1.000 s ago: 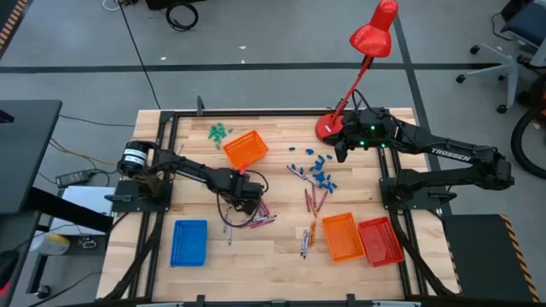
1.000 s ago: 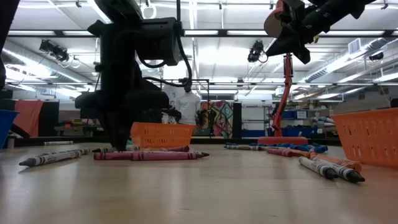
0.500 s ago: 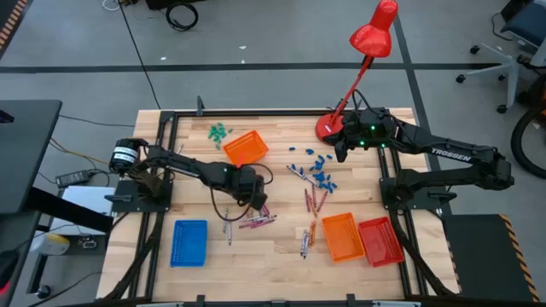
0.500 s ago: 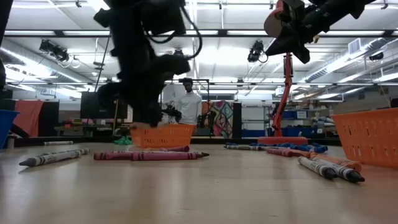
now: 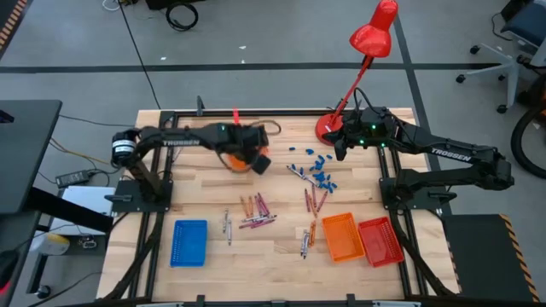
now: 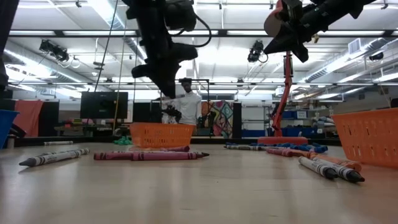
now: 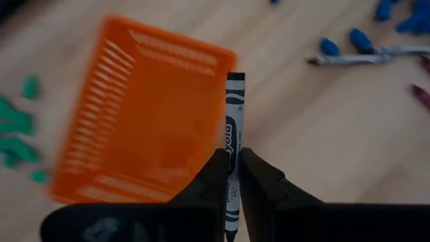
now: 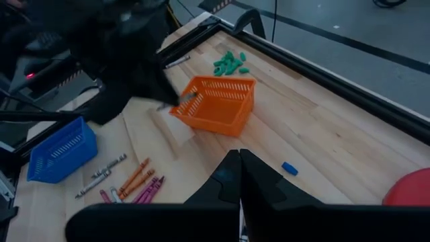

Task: Sort crayons
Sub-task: Put the black crayon into the top orange bin

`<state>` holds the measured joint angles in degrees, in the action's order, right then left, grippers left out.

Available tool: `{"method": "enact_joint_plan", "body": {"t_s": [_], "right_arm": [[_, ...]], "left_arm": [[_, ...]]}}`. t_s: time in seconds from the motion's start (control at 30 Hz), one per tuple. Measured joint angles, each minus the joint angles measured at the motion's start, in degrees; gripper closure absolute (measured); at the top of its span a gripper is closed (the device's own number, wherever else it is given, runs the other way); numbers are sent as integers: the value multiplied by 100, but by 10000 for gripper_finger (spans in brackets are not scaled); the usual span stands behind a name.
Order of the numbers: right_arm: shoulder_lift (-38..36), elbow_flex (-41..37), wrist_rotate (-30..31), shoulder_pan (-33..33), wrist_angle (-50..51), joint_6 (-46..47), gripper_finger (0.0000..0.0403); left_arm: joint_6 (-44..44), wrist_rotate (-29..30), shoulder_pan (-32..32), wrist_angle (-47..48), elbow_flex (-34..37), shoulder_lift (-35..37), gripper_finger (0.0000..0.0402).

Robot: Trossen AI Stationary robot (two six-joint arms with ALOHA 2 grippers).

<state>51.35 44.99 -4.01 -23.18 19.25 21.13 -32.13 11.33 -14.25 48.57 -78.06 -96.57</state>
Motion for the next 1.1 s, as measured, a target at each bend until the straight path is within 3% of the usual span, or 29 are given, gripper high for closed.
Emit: {"method": "enact_joint_plan", "body": {"t_s": [0.3,0.5,0.87,1.1], "right_arm": [[1,0,2,2,-75,-14,395],[2,0,154,0,-81,-26,395],[2,0,162,0,-123,-40,395],[2,0,308,0,-120,-143,395]], "left_arm": [[1507,-63,-904,-46,127,-148,370],[2212,-205,-1143,-194,162,-539,366],[2247,-314,-1194,-250,151,-686,264],[2735,-723,-905,248,-383,-679,257]]}}
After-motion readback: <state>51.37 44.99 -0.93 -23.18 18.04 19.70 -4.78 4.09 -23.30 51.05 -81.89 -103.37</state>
